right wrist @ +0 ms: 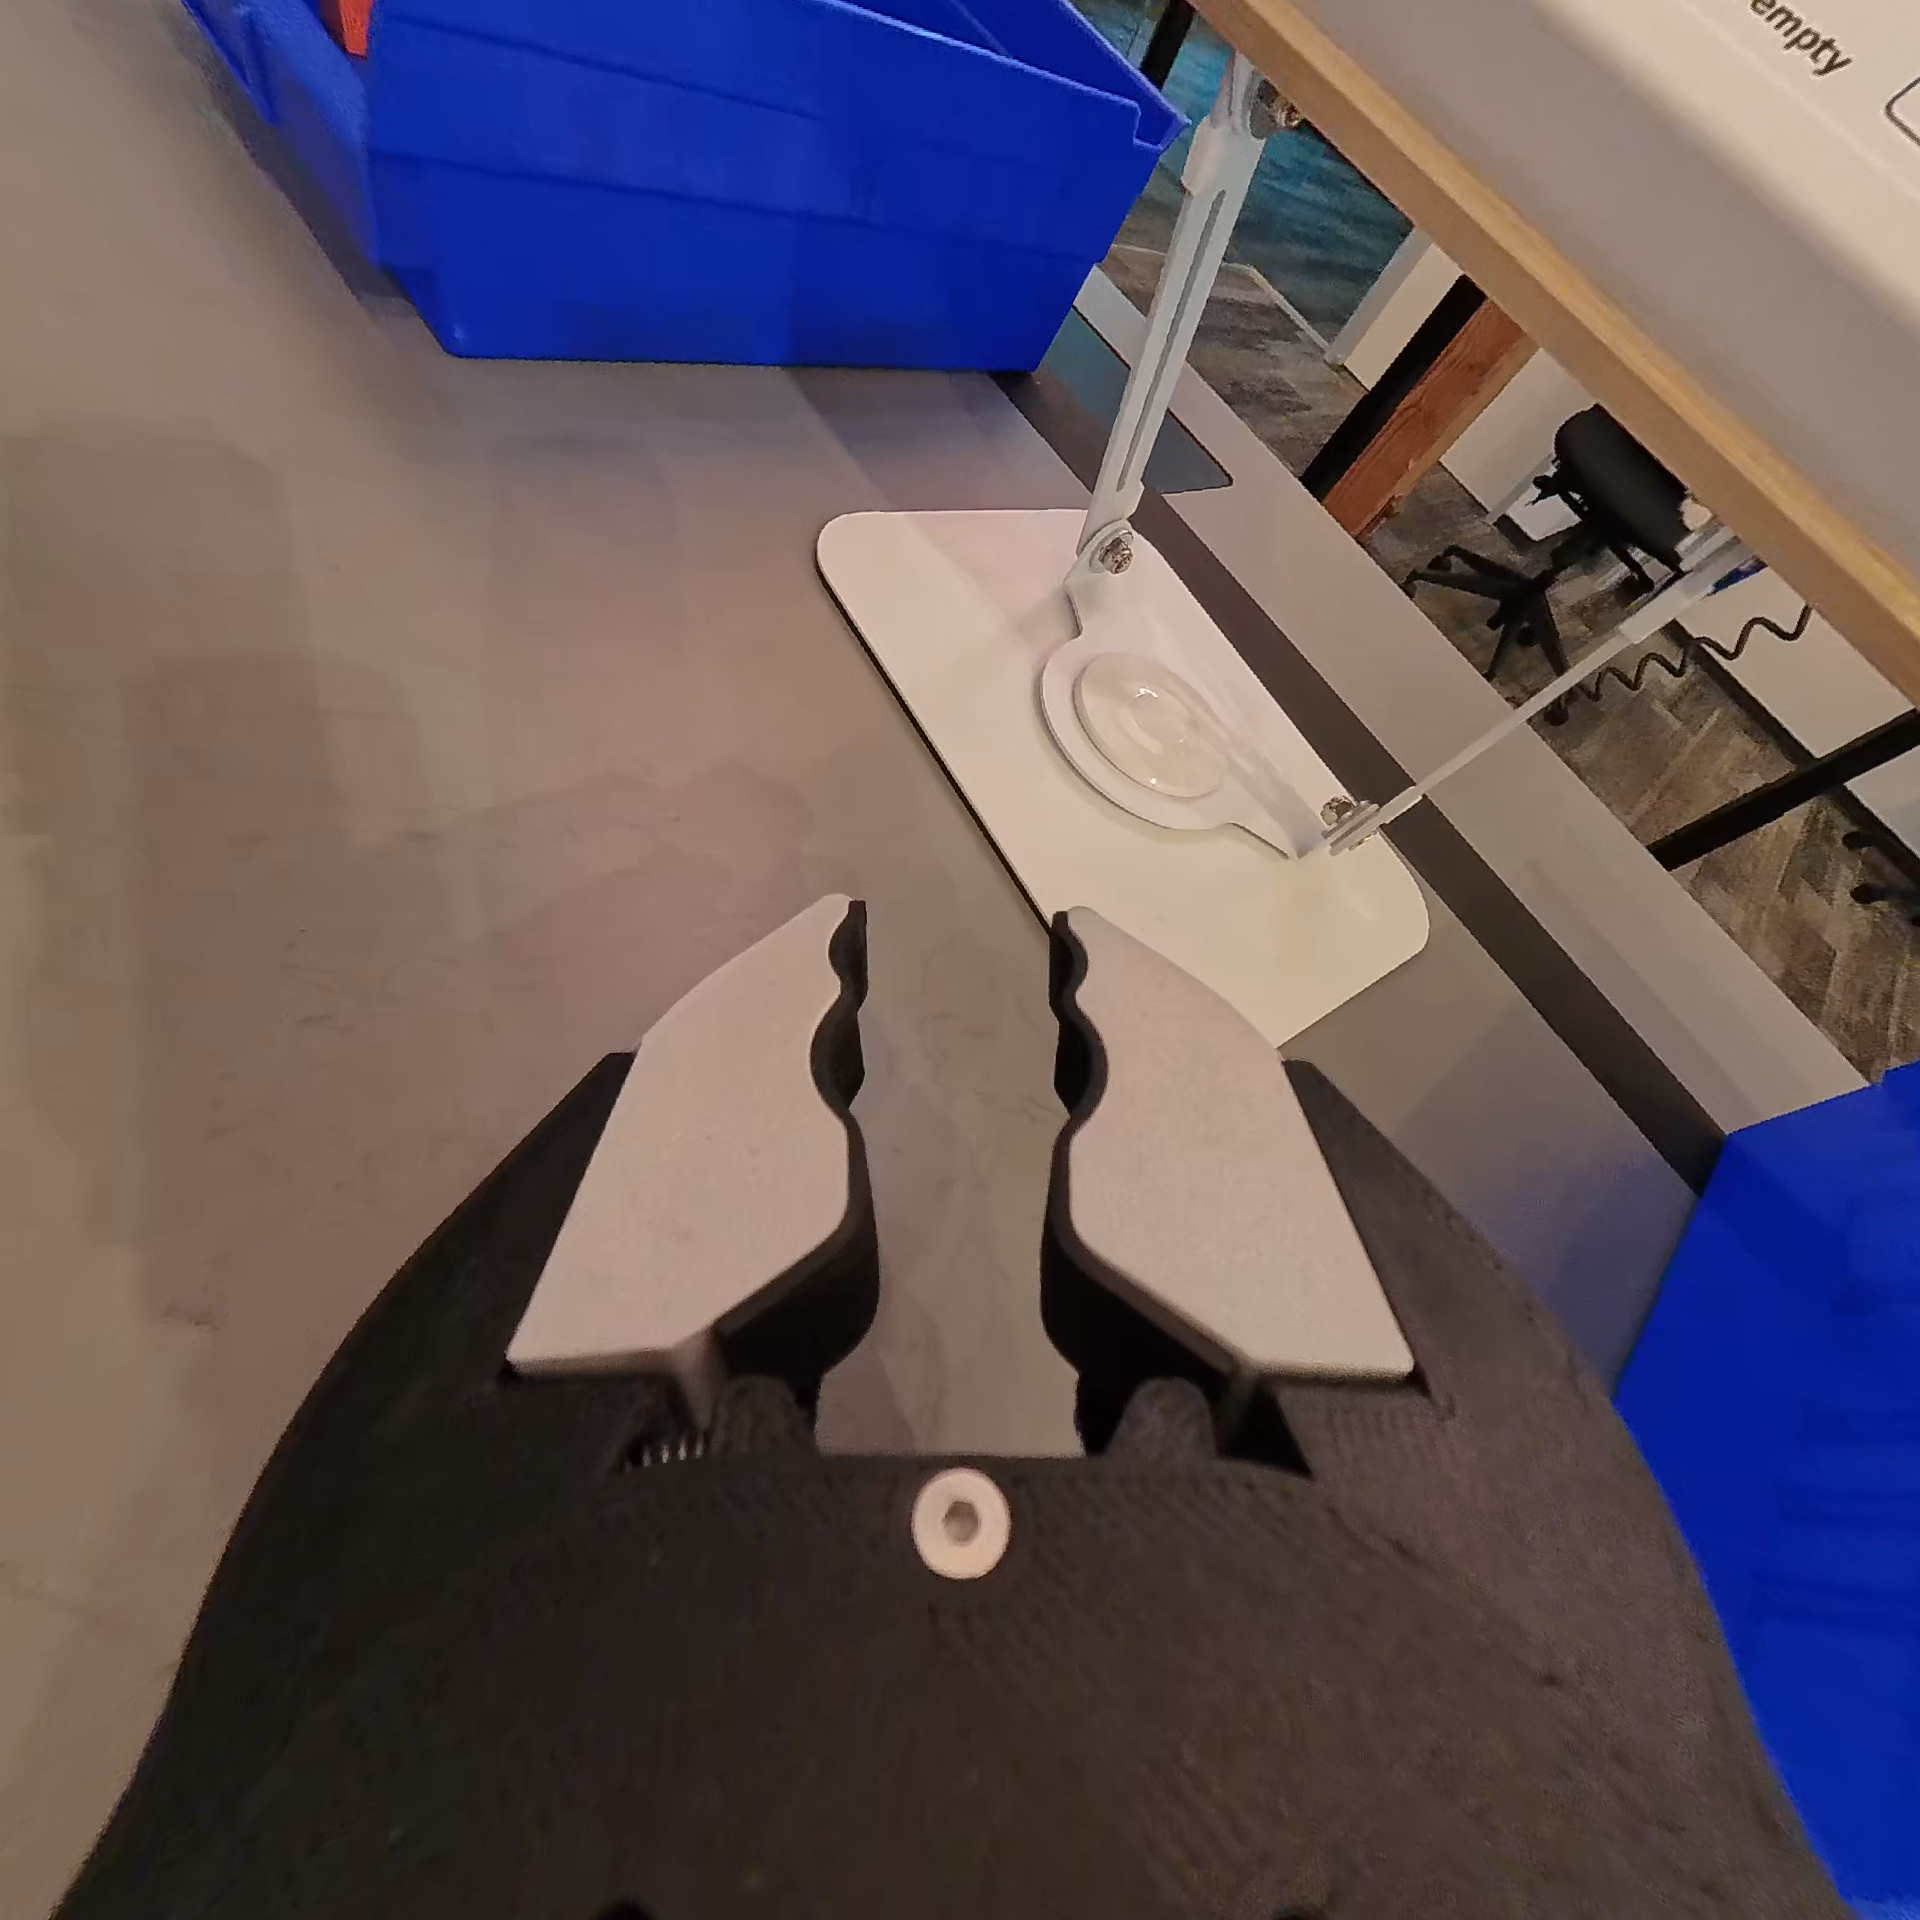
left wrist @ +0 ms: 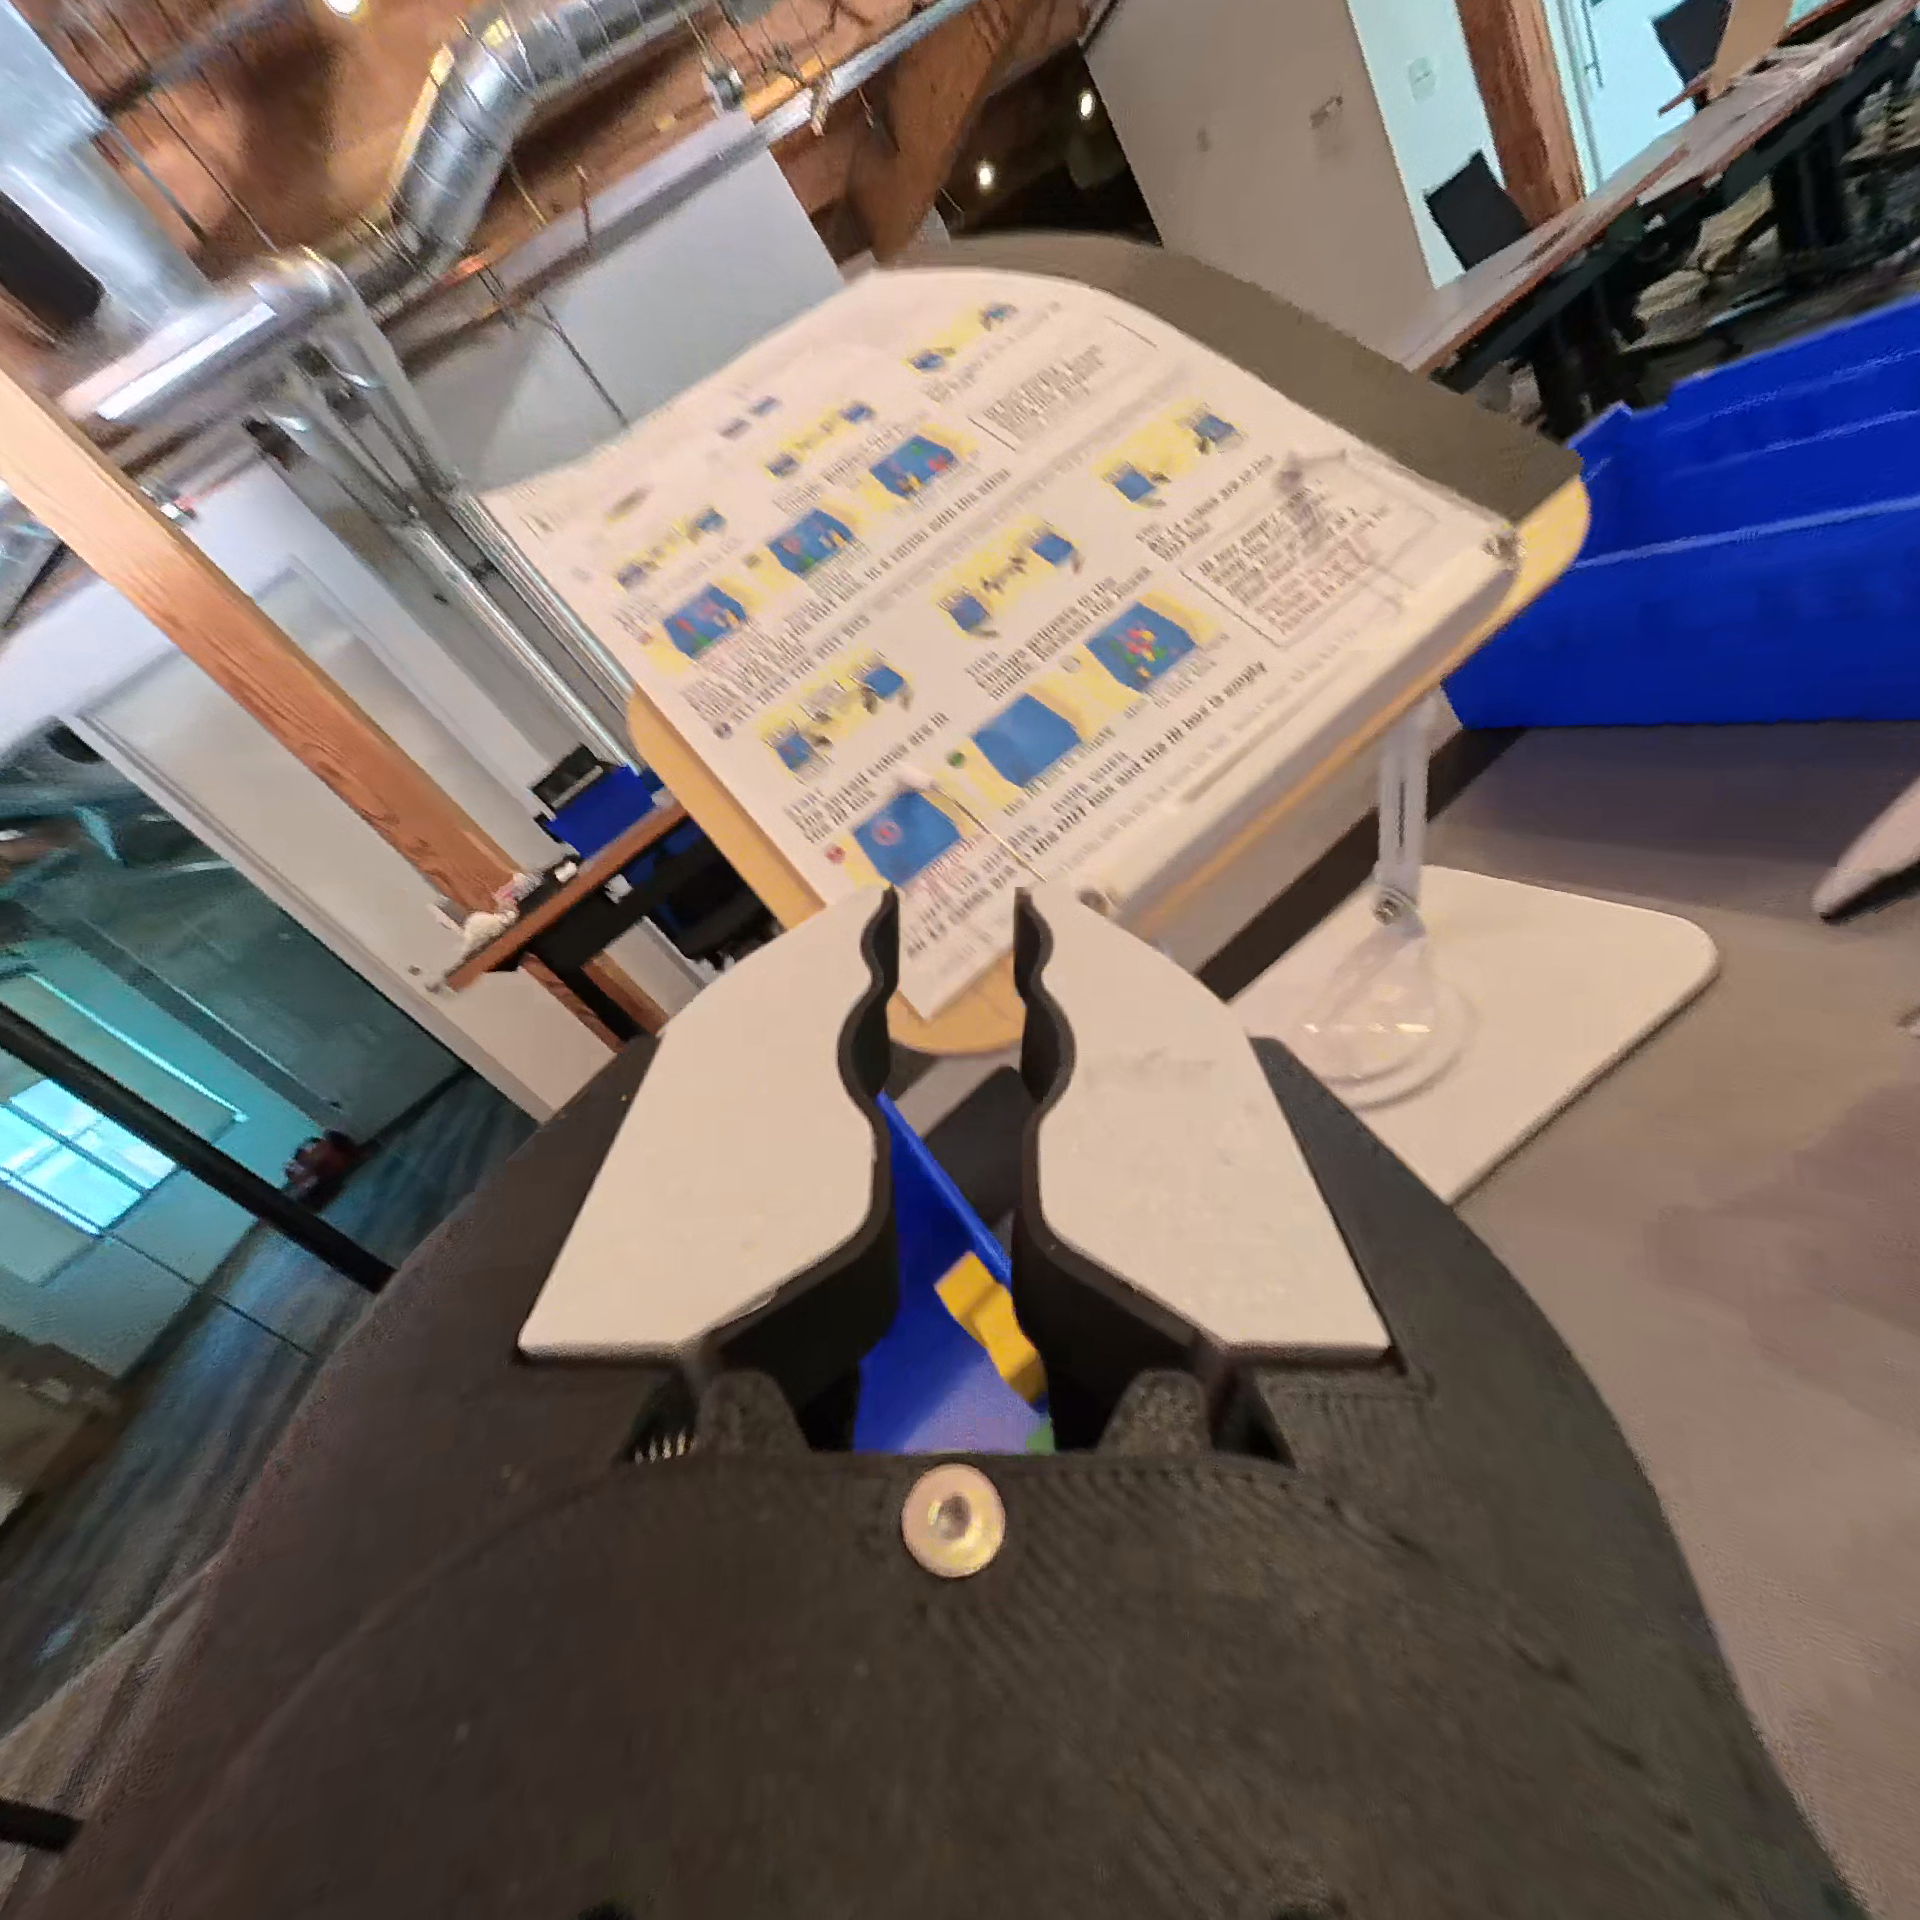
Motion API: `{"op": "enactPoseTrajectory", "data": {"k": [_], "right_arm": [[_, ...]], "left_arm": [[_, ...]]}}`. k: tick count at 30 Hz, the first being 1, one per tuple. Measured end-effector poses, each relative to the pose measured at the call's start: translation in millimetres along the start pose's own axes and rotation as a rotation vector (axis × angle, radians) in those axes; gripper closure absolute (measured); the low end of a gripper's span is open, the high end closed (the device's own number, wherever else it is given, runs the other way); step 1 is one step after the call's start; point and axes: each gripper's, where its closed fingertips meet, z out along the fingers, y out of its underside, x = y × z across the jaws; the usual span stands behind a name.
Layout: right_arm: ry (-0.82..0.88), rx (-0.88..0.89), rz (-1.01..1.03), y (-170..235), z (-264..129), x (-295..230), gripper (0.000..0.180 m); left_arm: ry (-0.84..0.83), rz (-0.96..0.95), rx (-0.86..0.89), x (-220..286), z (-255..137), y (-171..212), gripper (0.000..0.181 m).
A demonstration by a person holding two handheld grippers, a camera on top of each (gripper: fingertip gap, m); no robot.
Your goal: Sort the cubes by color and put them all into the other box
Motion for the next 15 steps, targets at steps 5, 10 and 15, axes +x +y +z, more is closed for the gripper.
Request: {"op": "enactPoseTrajectory", "data": {"k": [5, 10, 15], "right_arm": [[-0.001, -0.003, 0.015, 2.5, 1.1, 2.7, 0.145], [-0.012, -0.002, 0.033, 4.3, 2.0, 3.1, 0.145], [-0.032, -0.001, 0.048, 5.6, 3.4, 0.6, 0.145]], "left_arm": [[-0.056, 0.059, 0.038, -39.9, 17.5, -28.2, 0.159], [-0.061, 0.073, -0.028, -71.8, 24.9, -17.9, 0.158], [-0.004, 0.155, -0.147, -90.6, 23.9, 20.7, 0.157]]}}
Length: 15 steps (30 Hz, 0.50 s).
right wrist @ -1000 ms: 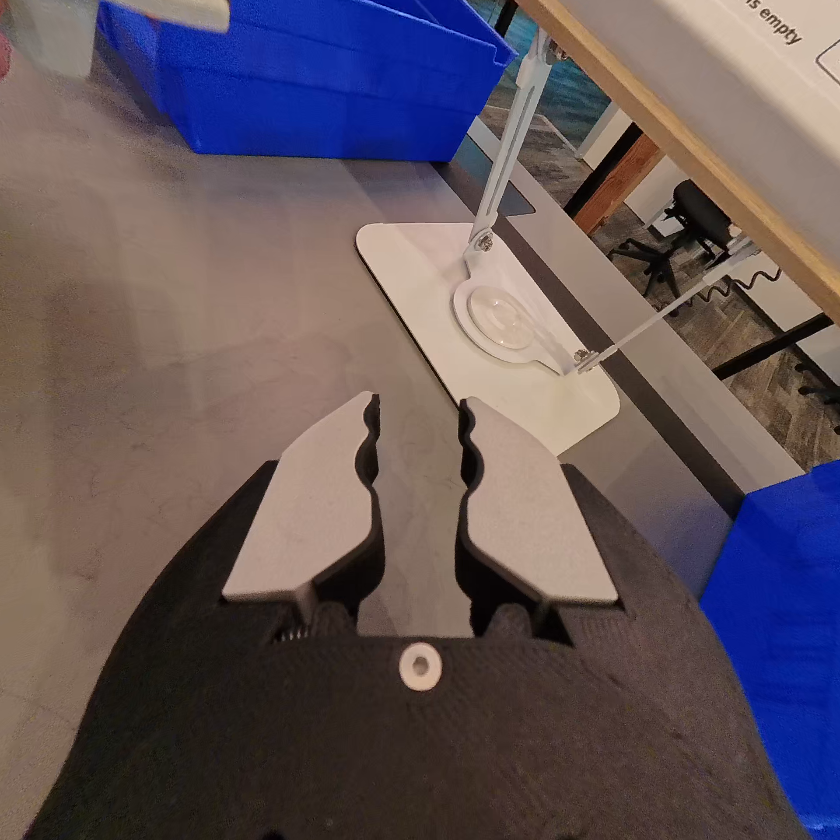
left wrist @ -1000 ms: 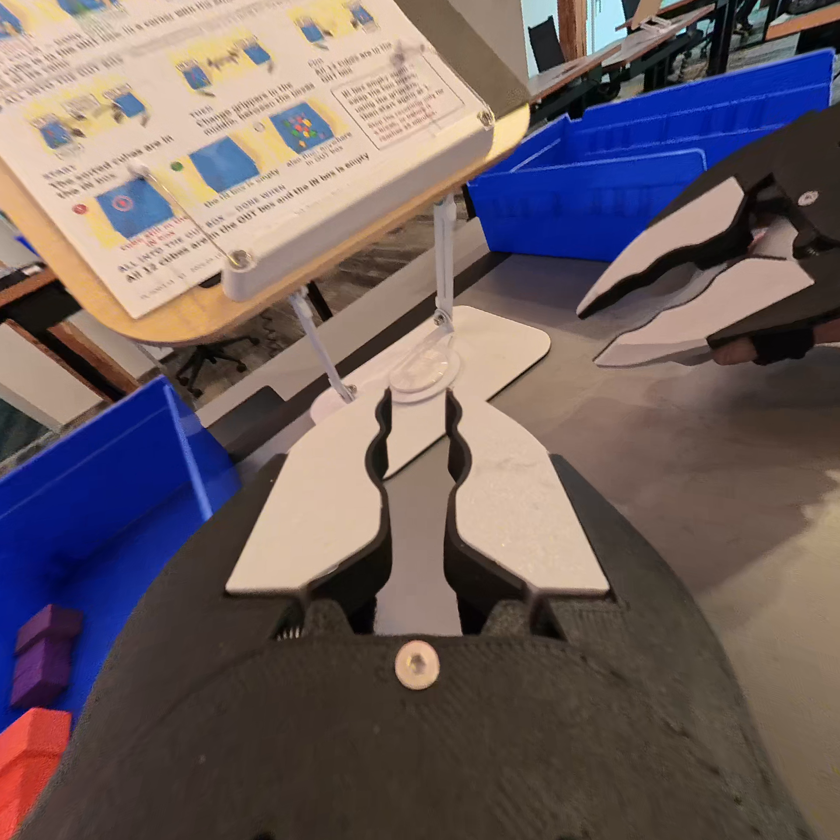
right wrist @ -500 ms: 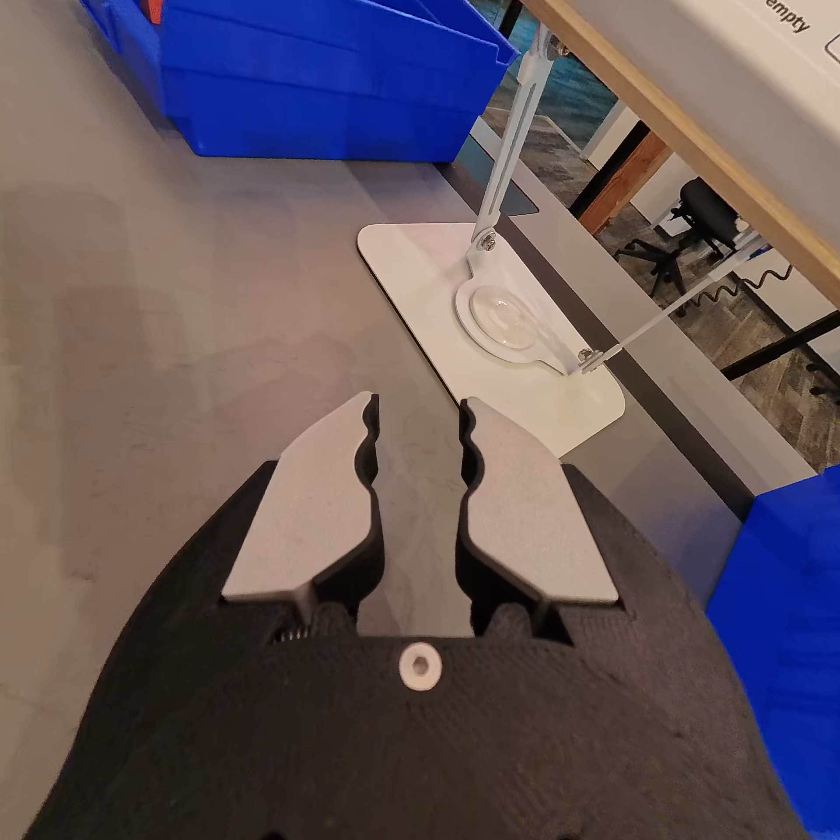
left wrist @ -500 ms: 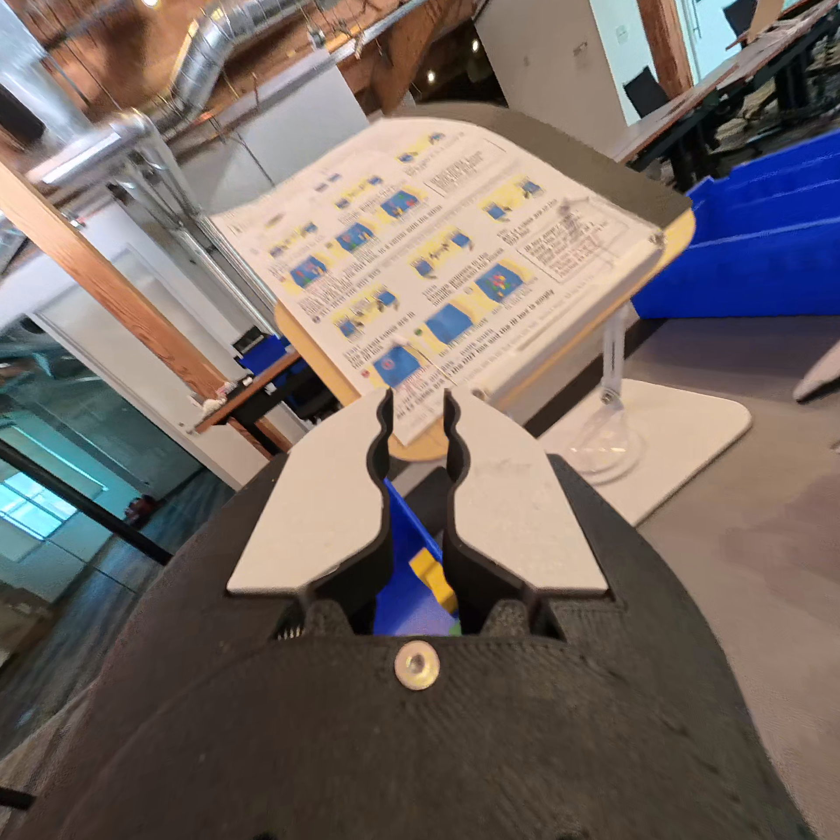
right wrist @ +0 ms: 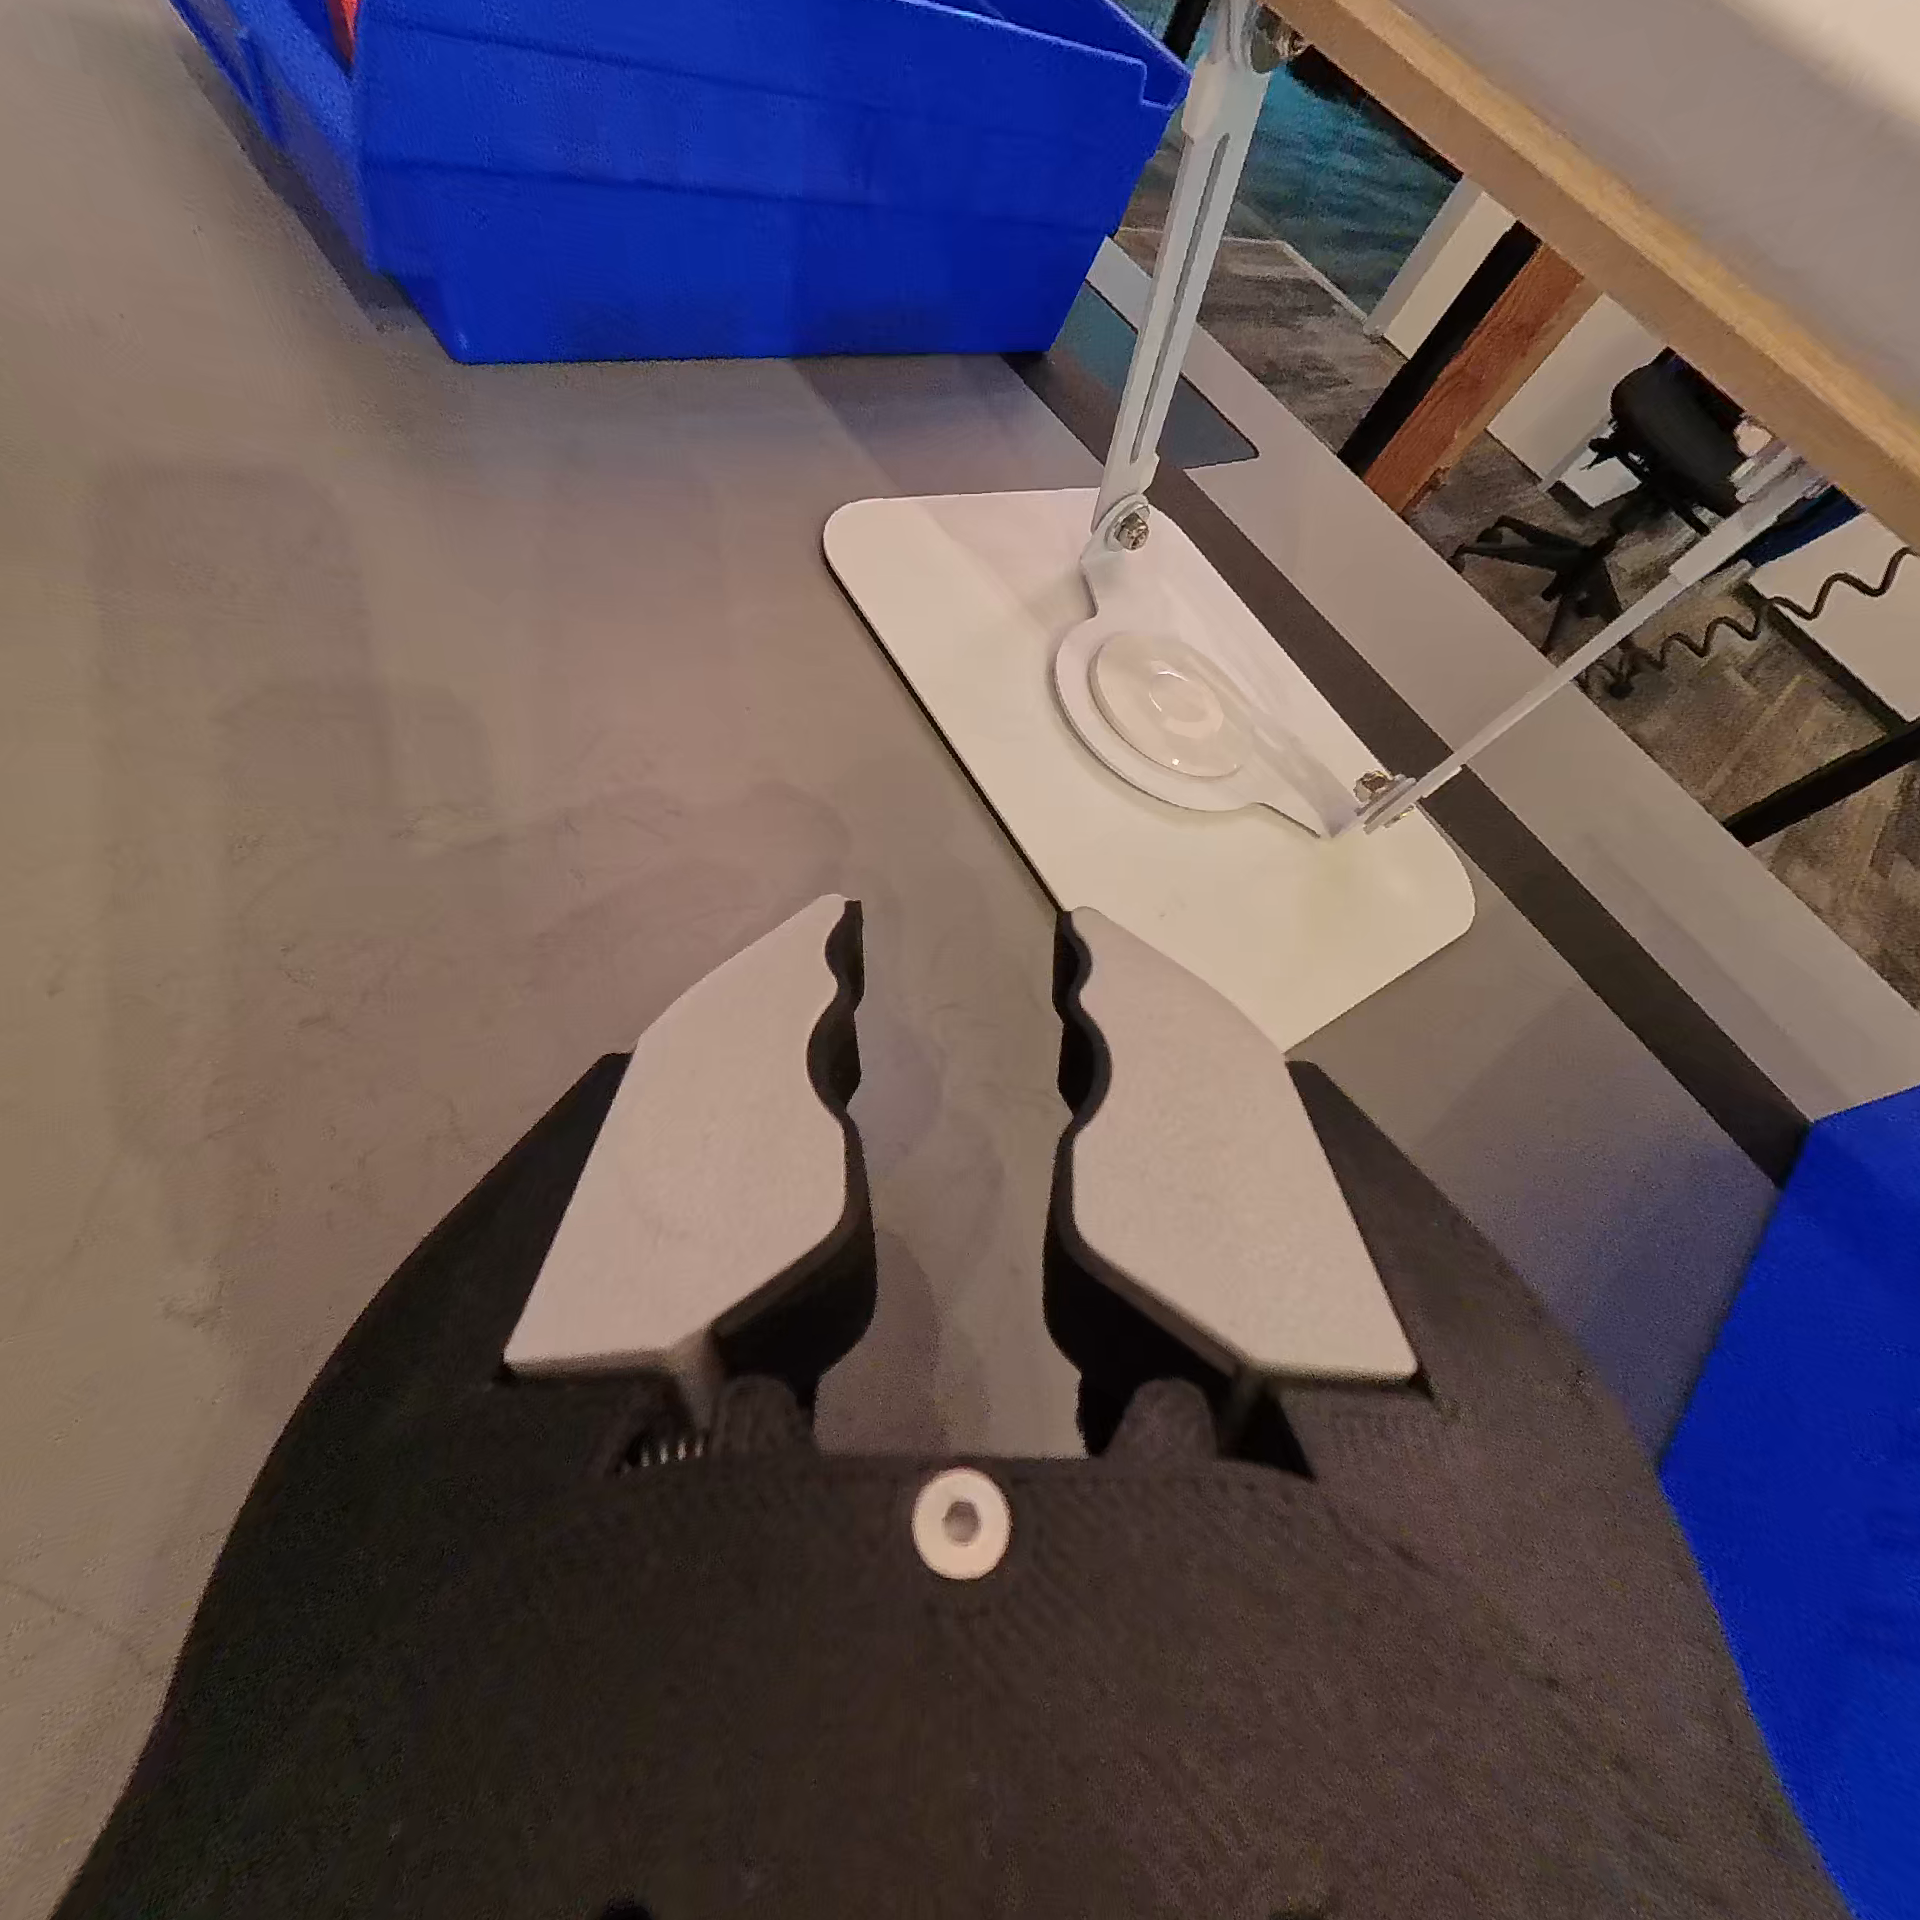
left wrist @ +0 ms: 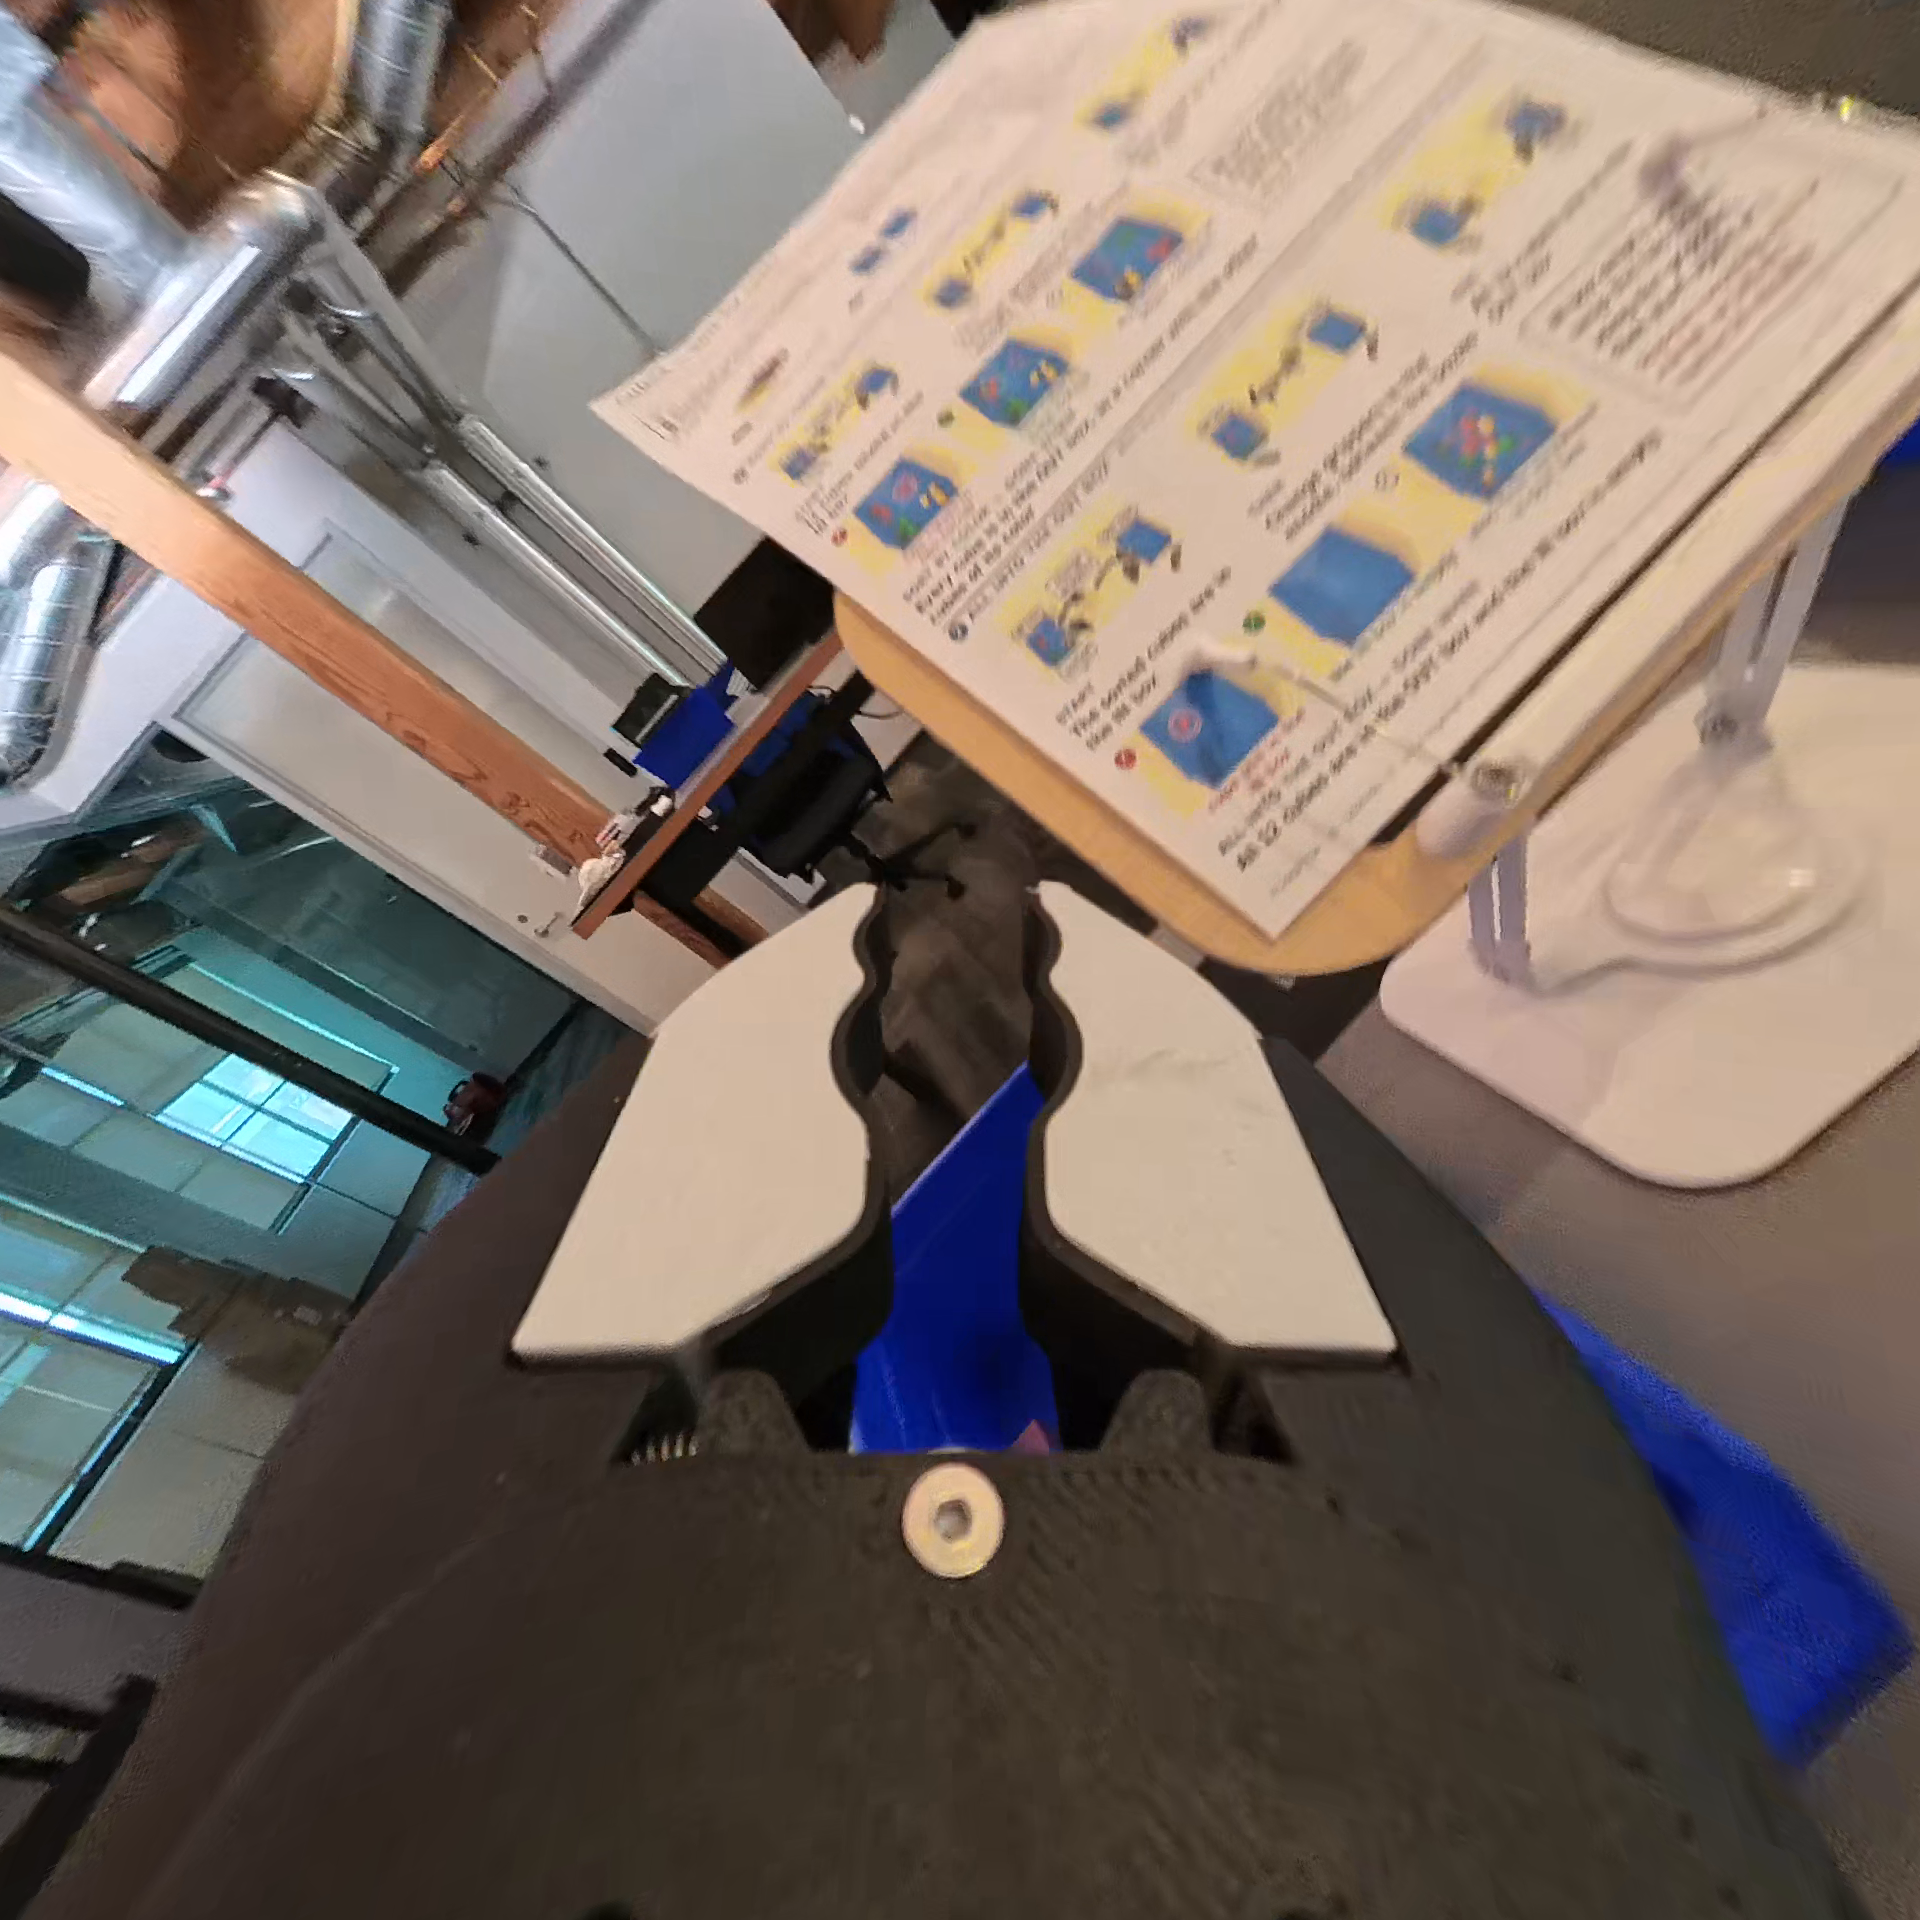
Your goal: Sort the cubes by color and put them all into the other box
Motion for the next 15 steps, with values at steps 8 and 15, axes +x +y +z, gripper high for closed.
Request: {"op": "enactPoseTrajectory", "data": {"k": [8, 15], "right_arm": [[-0.037, 0.0, 0.012, 1.4, 2.3, -5.4, 0.144], [-0.052, 0.0, 0.011, 1.7, 2.4, -8.1, 0.144]], "left_arm": [[0.229, 0.15, -0.232, -15.7, 20.4, 75.0, 0.154], [0.477, 0.258, -0.44, -9.3, 28.9, 140.9, 0.154]]}}
